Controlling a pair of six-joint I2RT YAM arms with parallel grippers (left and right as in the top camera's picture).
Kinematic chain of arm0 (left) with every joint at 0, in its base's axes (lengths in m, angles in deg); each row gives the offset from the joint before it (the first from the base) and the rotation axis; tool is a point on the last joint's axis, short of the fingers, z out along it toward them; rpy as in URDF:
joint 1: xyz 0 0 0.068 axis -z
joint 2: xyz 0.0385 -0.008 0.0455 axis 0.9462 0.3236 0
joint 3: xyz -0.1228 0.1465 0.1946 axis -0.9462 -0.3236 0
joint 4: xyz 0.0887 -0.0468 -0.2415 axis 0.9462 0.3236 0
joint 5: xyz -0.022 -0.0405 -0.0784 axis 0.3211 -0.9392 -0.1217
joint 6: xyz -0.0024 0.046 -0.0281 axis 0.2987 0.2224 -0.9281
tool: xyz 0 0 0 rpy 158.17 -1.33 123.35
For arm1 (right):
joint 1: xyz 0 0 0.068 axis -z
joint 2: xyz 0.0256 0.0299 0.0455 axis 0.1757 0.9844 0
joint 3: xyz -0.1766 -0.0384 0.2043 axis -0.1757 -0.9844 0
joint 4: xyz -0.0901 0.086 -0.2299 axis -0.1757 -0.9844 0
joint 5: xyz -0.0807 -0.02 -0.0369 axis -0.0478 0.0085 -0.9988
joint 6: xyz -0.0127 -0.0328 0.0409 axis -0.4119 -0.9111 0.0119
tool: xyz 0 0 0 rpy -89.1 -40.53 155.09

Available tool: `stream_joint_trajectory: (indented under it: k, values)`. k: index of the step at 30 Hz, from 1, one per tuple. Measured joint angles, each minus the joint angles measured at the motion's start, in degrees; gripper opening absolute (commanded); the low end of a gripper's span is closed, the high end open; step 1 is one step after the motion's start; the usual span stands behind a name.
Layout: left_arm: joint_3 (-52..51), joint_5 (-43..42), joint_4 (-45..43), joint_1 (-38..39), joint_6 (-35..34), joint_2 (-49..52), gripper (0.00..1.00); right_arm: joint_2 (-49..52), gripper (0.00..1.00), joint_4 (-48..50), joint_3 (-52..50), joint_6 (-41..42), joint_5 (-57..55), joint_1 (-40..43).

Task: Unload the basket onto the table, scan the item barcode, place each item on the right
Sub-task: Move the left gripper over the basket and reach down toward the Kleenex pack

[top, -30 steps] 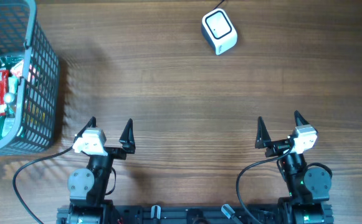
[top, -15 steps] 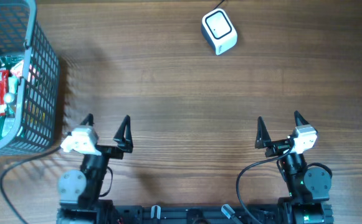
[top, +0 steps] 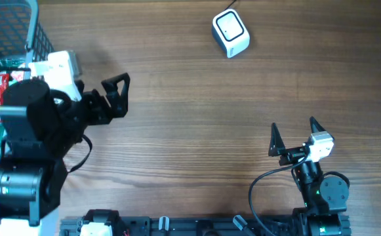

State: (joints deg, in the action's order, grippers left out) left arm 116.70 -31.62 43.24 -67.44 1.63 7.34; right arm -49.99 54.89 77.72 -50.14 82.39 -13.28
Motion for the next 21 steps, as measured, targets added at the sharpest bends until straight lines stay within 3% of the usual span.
stream_joint_trajectory:
  k: [1,2,5,6,7,21]
  values:
    - [0.0,0.0,0.8,0.0,0.0,0.1,1.0,0.0,1.0,0.0,0.0,0.0,0.0,0.0]
    - [0.0,-0.2,2.1,0.0,0.0,0.3,0.93,0.0,1.0,0.0,0.0,0.0,0.0,0.0]
    - [0.0,-0.2,3.7,0.0,-0.2,0.4,0.57,0.0,1.0,0.0,0.0,0.0,0.0,0.0]
    - [0.0,-0.2,3.8,0.0,0.0,0.3,0.2,0.0,1.0,0.0,0.0,0.0,0.0,0.0]
    - [0.0,-0.3,3.8,0.0,-0.1,0.4,0.04,0.0,1.0,0.0,0.0,0.0,0.0,0.0]
    - [0.0,-0.4,6.1,0.0,-0.2,0.4,0.04,0.0,1.0,0.0,0.0,0.0,0.0,0.0]
